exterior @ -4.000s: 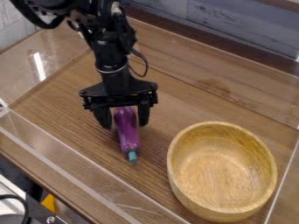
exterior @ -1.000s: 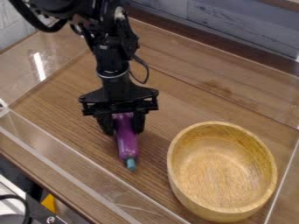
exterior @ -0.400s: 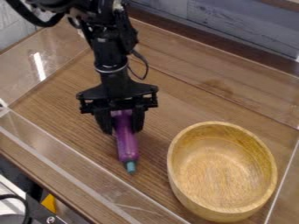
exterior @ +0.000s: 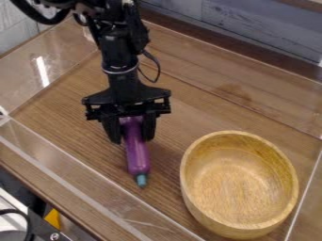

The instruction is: Put the purple eggplant in the brown bowl

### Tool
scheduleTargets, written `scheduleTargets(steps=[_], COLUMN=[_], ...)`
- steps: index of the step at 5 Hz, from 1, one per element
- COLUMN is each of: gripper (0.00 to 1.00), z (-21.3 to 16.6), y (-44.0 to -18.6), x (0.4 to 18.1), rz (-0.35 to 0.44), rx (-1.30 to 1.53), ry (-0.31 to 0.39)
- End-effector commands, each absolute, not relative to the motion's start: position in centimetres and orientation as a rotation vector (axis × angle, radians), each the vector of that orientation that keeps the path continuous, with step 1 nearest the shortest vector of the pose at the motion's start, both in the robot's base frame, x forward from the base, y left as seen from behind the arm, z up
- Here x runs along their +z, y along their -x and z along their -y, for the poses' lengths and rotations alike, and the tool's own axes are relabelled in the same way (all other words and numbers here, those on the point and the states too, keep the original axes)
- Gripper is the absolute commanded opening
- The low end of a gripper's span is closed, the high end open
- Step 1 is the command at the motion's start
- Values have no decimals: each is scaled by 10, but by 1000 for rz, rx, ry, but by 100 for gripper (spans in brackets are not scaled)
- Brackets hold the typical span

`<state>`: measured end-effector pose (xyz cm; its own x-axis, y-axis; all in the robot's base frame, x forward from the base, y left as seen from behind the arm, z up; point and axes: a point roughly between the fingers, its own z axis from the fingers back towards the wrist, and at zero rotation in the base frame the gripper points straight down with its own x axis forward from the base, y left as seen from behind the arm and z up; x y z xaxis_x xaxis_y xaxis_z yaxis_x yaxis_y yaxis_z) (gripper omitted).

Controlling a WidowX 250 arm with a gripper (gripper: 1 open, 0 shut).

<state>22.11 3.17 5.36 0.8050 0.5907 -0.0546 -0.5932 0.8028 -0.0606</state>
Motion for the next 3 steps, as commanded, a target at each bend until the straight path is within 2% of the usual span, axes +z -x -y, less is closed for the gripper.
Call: scheduleTargets(steps=[1,3], gripper=[0,0], z=[-34,-34], y=[-232,-232], x=[73,78], rz=[36,38], rx=[636,633], ry=[89,95])
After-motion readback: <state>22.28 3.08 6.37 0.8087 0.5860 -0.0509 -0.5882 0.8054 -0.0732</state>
